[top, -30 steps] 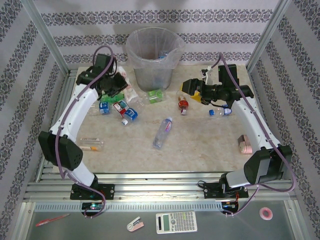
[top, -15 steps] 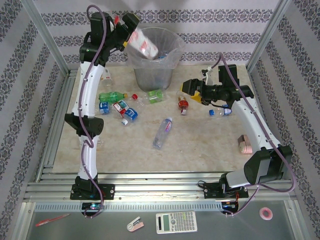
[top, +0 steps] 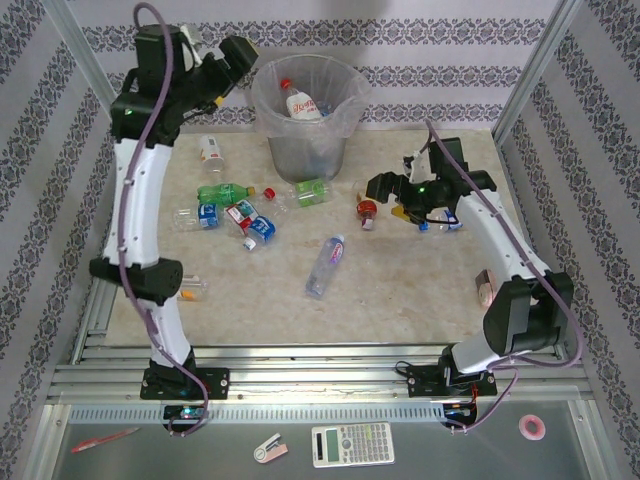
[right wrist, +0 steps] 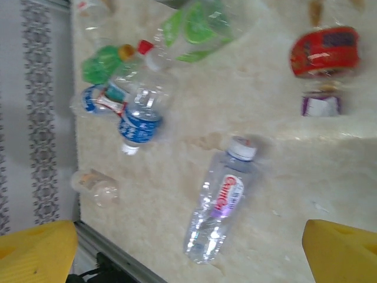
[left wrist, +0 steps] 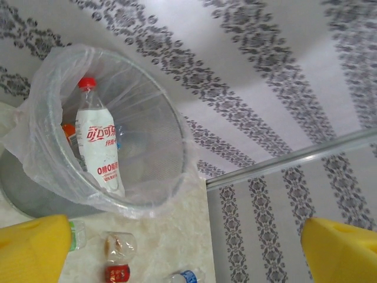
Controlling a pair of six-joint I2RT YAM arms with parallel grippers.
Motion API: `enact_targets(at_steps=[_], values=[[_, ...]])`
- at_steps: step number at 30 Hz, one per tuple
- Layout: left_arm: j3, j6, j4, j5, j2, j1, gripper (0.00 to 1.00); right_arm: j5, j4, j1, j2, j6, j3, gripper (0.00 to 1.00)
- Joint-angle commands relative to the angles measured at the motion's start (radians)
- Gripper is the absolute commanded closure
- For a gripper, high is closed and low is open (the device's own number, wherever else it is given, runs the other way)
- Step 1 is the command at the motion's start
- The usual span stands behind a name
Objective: Throw the plastic bottles in the bin
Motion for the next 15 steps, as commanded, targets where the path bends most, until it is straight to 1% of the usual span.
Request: enact_targets(at_steps=[1,3,6,11,15], values=[[-0.111,0.129,-0.044,0.011,-0.076,-0.013,0.0,0.085,-0.042,0.005,0.026,-0.041,-0.007,0.02],[-0.199,0.162,-0.026,0.021,-0.13,-0.018,0.0,0.11,-0.05,0.012,0.05,-0.053,0.001,0.02],[-0.374,0.189,0.044,0.037,-0.231,-0.021,0.0,0.157,-0.071,0.026,0.094,-0.076,0.026,0.02],[-0.669,0.198,0.176,0.055,-0.403,-0.023,0.0,0.234,-0.094,0.045,0.185,-0.109,0.098,0.02],[-0.846,0.197,0.236,0.083,-0.515,-0.024,0.0,0.277,-0.099,0.049,0.272,-0.123,0.175,0.02]])
